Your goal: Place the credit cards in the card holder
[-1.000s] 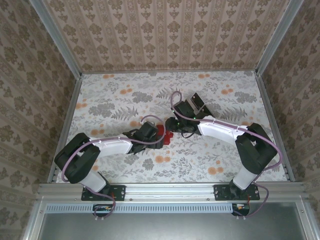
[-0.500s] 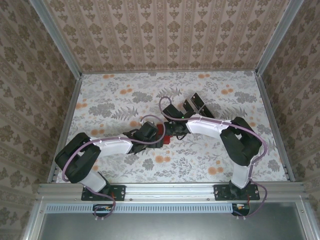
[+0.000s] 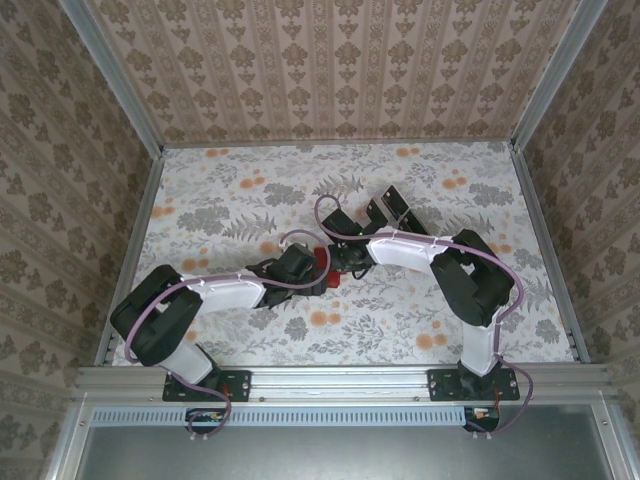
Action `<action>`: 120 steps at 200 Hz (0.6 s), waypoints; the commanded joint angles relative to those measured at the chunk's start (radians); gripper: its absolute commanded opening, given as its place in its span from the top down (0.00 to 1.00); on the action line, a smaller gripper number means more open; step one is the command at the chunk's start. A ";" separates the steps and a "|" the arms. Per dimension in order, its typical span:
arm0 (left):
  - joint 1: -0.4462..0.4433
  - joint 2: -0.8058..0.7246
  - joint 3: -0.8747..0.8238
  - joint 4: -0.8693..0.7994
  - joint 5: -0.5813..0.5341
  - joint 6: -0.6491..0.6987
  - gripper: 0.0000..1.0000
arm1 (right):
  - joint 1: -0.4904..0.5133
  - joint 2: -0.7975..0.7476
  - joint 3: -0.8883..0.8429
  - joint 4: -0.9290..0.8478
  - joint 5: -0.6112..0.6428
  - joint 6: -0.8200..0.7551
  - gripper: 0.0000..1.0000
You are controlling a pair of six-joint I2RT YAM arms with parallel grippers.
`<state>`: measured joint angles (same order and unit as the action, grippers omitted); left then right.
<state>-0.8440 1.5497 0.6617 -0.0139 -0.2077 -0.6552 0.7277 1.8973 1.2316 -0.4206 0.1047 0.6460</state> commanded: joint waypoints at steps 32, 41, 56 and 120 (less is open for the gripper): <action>0.008 0.062 -0.021 0.008 0.019 -0.013 0.00 | 0.001 -0.060 -0.003 -0.050 0.044 -0.020 0.77; 0.007 0.062 -0.020 0.006 0.020 -0.013 0.01 | 0.001 -0.063 -0.003 -0.051 0.044 -0.020 0.77; 0.007 0.061 -0.020 0.005 0.020 -0.013 0.01 | 0.001 -0.069 -0.003 -0.050 0.044 -0.020 0.76; 0.008 0.063 -0.019 0.005 0.019 -0.015 0.01 | 0.001 -0.071 -0.004 -0.060 0.046 -0.028 0.81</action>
<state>-0.8440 1.5509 0.6617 -0.0135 -0.2081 -0.6552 0.7277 1.8538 1.2312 -0.4412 0.1253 0.6266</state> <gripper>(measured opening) 0.994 0.208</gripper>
